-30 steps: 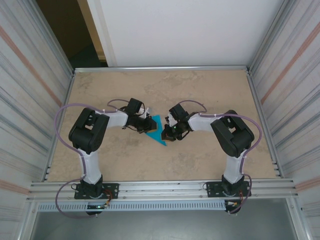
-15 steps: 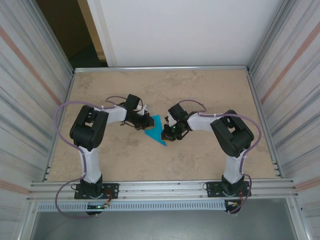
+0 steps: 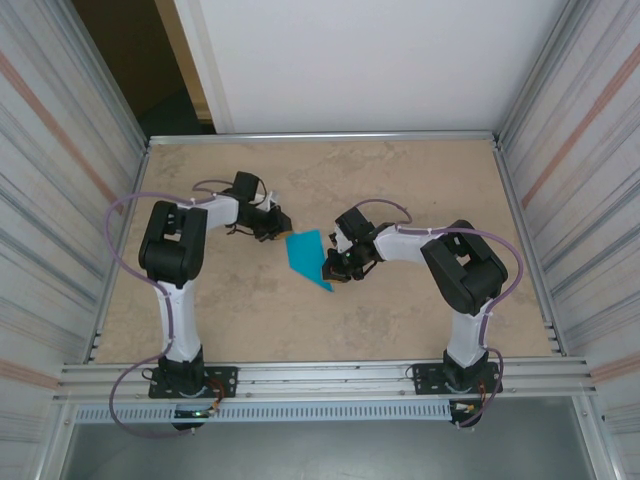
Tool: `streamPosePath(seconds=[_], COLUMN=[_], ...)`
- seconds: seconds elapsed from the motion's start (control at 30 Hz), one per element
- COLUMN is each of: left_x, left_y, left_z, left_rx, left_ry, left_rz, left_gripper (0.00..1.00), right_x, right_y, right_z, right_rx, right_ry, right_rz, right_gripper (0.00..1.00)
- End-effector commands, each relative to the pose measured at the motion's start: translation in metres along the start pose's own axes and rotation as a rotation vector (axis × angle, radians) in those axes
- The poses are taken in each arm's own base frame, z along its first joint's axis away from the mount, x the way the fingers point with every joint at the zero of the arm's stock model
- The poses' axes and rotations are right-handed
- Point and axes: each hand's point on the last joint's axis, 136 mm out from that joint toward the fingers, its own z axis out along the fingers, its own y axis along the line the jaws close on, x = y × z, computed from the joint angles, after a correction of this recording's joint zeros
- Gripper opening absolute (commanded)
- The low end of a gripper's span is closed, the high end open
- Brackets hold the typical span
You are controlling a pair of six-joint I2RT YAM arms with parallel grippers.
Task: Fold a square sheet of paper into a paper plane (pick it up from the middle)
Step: Fourth fold the wing at the center of the table.
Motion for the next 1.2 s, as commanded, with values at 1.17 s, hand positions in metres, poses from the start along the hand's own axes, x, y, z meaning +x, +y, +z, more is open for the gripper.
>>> streamPosePath(seconds=[1.17], left_x=[0.066], left_y=[0.005], left_z=[0.021], left_rx=[-0.169], left_ry=[0.056], left_rz=[-0.016], left_gripper=[0.09], right_x=[0.035], right_y=[-0.050], right_z=[0.007], right_rx=[0.185], right_ry=[0.098], right_rz=[0.064], right_gripper=[0.08])
